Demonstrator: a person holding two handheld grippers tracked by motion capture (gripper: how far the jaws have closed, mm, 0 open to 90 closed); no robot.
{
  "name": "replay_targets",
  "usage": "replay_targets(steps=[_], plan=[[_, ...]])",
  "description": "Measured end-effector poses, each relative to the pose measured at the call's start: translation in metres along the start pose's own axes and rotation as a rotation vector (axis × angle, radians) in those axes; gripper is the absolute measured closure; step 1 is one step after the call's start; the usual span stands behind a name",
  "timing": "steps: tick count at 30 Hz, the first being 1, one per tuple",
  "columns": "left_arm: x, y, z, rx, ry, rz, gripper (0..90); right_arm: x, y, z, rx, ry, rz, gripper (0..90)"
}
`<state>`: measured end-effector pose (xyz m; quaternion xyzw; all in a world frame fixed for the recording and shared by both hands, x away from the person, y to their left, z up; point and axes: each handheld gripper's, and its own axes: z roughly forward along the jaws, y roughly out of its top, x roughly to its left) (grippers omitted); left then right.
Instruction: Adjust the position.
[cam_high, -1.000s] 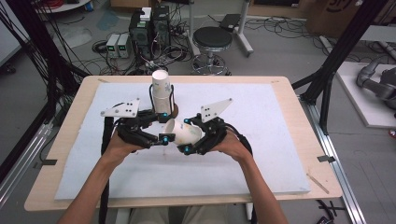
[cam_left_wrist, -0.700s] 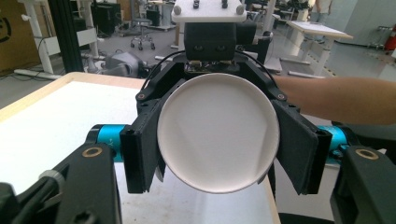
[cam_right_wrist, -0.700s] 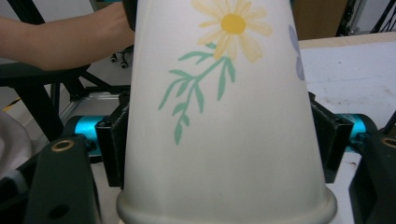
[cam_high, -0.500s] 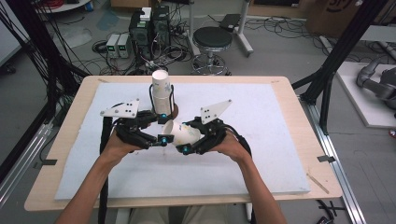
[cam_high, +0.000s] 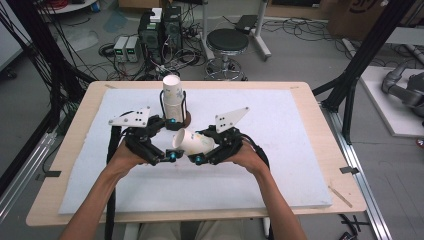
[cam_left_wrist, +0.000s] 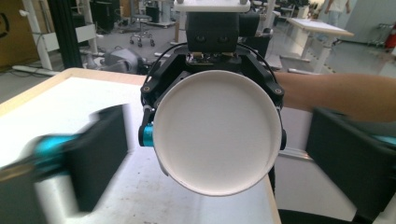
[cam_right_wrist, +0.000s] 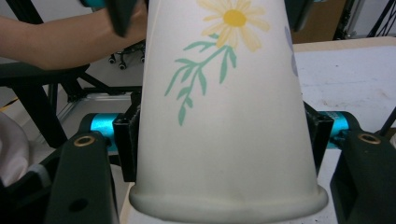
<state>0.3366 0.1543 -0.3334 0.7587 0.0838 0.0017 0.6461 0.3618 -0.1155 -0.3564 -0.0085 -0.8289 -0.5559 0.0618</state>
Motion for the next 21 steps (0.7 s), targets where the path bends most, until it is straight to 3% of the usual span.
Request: replay_targets(steps=[4,15,21], plan=[[0.001,-0.002,-0.003,-0.013,0.01,0.005,1.7,0.0,0.0,-0.002,0.001,-0.007,0.009,34.6],[0.001,-0.002,-0.014,0.031,0.066,-0.002,1.7,0.002,0.0,-0.008,0.015,-0.022,0.033,34.3],[0.003,-0.006,-0.02,0.13,0.096,-0.009,1.7,0.002,0.0,-0.012,0.056,-0.042,0.03,34.1]])
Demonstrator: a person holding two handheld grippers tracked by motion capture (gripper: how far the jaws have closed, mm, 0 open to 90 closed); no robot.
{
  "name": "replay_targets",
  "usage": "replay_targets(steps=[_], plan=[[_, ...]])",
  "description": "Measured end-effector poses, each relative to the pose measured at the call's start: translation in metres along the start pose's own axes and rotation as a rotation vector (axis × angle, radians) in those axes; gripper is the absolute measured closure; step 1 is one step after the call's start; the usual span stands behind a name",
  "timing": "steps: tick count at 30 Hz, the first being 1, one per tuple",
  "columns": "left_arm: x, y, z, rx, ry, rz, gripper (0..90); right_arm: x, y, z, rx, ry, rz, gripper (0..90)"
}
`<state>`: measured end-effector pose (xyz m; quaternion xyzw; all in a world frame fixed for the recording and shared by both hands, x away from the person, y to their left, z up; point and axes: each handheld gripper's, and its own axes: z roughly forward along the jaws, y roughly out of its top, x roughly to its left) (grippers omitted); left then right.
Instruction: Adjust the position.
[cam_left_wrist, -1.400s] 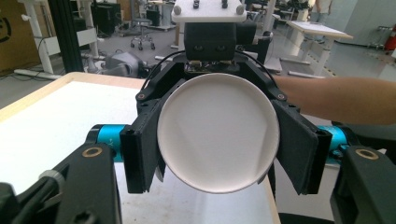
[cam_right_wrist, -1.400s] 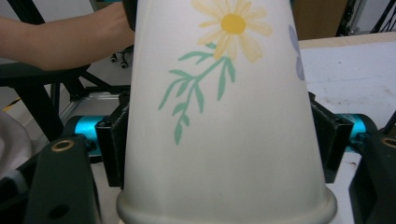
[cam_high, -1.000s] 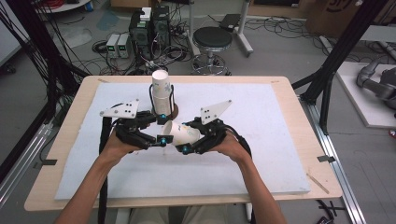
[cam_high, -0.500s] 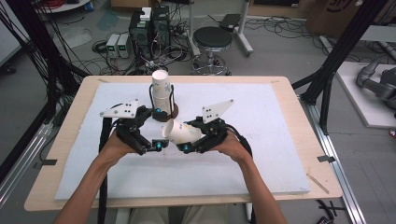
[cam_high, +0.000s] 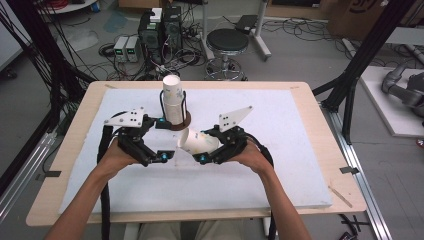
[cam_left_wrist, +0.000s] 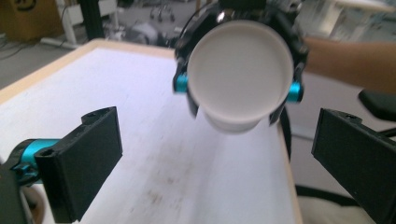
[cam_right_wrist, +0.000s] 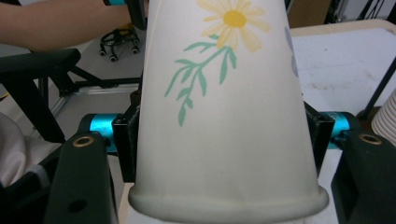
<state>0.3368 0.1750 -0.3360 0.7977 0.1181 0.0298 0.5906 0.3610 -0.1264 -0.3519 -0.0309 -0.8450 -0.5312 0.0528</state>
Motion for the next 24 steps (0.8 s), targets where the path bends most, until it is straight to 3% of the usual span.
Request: replay_targets(steps=[4,14,19,20,24], plan=[[0.004,-0.001,-0.004,0.09,0.034,-0.009,1.7,0.0,0.001,-0.003,0.027,-0.02,-0.003,34.0],[0.008,0.003,-0.012,0.284,0.059,-0.004,1.8,0.001,0.008,-0.01,0.146,-0.071,-0.017,34.0],[0.009,0.005,-0.009,0.393,0.087,0.014,1.8,0.002,0.011,-0.009,0.218,-0.084,-0.019,34.0],[0.009,0.006,-0.007,0.441,0.096,0.036,1.8,0.002,0.012,-0.008,0.233,-0.082,-0.024,34.0],[0.007,0.007,0.0,0.511,0.094,0.027,1.7,0.002,0.014,-0.004,0.312,-0.089,-0.027,34.0]])
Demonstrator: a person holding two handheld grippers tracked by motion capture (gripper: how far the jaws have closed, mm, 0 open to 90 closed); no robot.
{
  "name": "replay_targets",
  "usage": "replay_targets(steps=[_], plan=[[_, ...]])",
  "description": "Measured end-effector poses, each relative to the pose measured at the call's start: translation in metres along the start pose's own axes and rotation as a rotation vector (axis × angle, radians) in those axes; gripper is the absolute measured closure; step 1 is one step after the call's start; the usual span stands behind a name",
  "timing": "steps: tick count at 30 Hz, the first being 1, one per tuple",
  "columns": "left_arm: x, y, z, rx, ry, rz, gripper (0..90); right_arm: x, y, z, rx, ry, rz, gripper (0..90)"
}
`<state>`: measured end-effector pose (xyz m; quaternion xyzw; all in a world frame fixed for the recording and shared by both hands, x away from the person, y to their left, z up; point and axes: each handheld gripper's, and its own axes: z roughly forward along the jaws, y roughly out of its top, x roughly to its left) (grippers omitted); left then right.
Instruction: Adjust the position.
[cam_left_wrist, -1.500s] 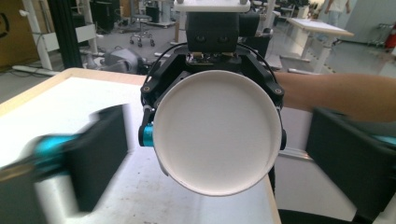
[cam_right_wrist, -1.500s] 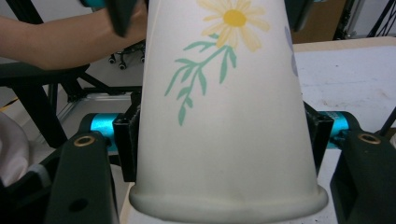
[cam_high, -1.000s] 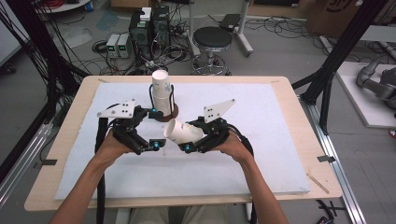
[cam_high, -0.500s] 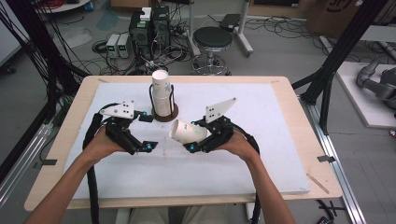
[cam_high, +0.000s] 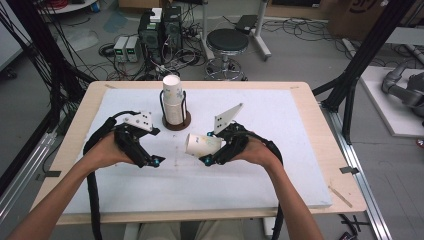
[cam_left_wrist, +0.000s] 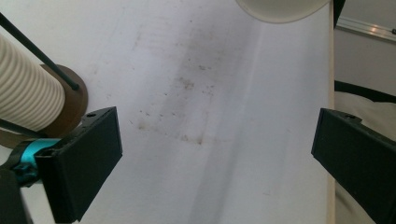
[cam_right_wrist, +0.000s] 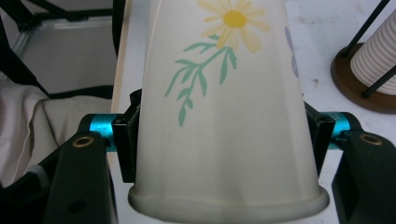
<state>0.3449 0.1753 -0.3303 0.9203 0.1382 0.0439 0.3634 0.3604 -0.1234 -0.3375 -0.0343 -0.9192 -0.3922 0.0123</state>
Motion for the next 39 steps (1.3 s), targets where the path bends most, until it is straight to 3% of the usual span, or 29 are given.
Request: replay_targets(steps=[7,13,16,24,28,34,39], plan=[[-0.005,0.012,0.009,0.122,0.003,0.034,1.7,0.002,0.009,0.008,0.137,-0.011,-0.028,34.0],[-0.007,0.02,0.013,0.195,0.0,0.052,1.7,0.002,0.015,0.018,0.243,-0.017,-0.061,34.0],[-0.006,0.023,0.015,0.223,-0.002,0.062,1.7,0.003,0.017,0.021,0.278,-0.012,-0.048,34.1],[-0.006,0.024,0.025,0.313,0.003,0.07,1.8,0.006,0.026,0.028,0.37,-0.012,-0.079,34.1],[-0.006,0.024,0.029,0.358,0.01,0.079,4.2,0.006,0.03,0.03,0.392,-0.013,-0.095,34.2],[-0.007,0.026,0.032,0.361,0.017,0.084,4.2,0.007,0.032,0.033,0.41,-0.009,-0.099,34.1],[-0.012,0.032,0.039,0.35,-0.002,0.103,4.2,0.007,0.033,0.036,0.418,-0.003,-0.103,34.1]])
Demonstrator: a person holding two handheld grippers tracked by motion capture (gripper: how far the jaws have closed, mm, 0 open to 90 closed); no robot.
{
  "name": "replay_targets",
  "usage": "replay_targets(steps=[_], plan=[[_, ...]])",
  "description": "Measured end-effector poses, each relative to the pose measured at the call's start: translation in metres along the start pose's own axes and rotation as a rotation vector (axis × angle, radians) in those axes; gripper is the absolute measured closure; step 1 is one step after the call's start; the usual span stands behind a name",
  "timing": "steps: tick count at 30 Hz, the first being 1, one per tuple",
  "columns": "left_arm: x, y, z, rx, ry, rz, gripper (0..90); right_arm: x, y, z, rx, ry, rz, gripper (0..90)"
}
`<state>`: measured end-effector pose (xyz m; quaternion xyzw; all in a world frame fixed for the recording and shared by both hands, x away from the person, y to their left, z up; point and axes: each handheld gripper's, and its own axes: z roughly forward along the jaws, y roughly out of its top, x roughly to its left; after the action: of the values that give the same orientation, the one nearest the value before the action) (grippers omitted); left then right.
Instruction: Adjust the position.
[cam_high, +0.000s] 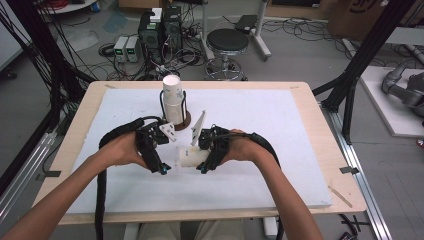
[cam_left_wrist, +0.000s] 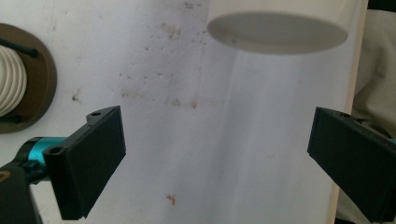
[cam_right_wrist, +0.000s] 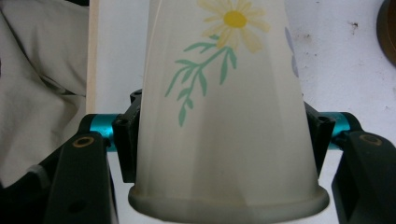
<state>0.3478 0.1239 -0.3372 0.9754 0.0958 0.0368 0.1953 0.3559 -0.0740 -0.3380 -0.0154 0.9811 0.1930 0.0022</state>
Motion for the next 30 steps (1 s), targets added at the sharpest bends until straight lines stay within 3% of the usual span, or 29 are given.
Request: replay_targets(steps=[11,18,21,25,30], plan=[[-0.005,0.017,0.01,-0.007,-0.038,0.043,4.2,0.002,0.005,0.0,0.001,0.002,-0.016,34.2],[-0.006,0.023,0.011,-0.028,-0.058,0.048,4.3,0.004,0.006,0.001,-0.01,0.01,-0.019,34.1],[-0.007,0.023,0.012,-0.06,-0.084,0.044,15.5,0.004,0.006,0.0,-0.015,0.007,-0.019,34.2],[-0.006,0.023,0.011,-0.06,-0.106,0.057,16.5,0.004,0.006,-0.001,-0.02,0.004,-0.025,34.1],[-0.004,0.023,0.009,-0.096,-0.131,0.048,22.4,0.004,0.006,-0.001,-0.022,0.006,-0.029,34.1]])
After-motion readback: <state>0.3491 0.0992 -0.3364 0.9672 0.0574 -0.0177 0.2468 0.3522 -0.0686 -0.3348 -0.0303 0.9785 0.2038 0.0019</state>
